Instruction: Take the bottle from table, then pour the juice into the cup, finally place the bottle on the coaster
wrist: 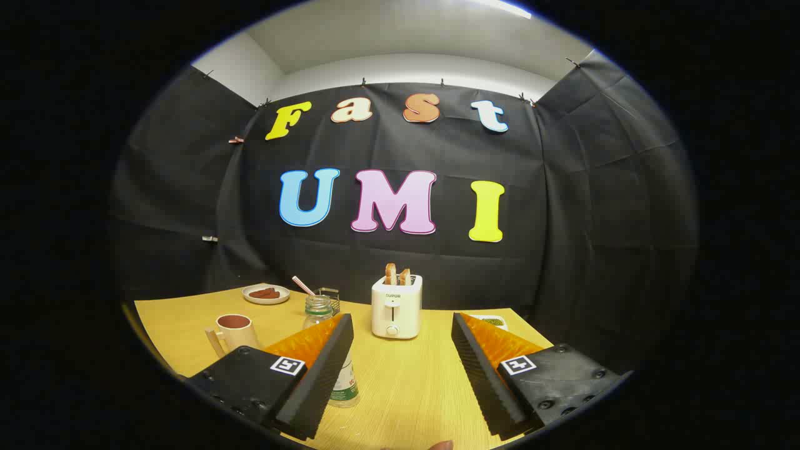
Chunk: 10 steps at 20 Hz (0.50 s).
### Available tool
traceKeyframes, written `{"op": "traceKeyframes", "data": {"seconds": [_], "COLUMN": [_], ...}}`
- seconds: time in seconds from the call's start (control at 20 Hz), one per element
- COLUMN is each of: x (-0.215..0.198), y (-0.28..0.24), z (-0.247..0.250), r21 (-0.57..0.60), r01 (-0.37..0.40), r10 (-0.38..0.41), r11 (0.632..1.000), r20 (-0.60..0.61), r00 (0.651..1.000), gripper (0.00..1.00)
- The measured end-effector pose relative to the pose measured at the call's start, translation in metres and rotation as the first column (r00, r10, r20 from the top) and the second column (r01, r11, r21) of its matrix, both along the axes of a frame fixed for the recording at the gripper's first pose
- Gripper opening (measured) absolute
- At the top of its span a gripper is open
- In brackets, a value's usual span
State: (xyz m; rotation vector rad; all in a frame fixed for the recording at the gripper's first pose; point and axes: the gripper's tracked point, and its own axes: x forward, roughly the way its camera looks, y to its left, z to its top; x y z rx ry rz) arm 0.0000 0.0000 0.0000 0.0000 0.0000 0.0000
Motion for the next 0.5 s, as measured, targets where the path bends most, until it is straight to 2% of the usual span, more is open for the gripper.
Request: {"op": "traceKeyframes", "data": {"seconds": [0.5], "x": [-0.005], "y": [0.000], "z": [0.011], "r21": [0.007], "r01": [-0.024], "r10": [0.023], "r11": [1.000], "r20": [0.015], "r00": [1.000], "gripper": [0.97]}}
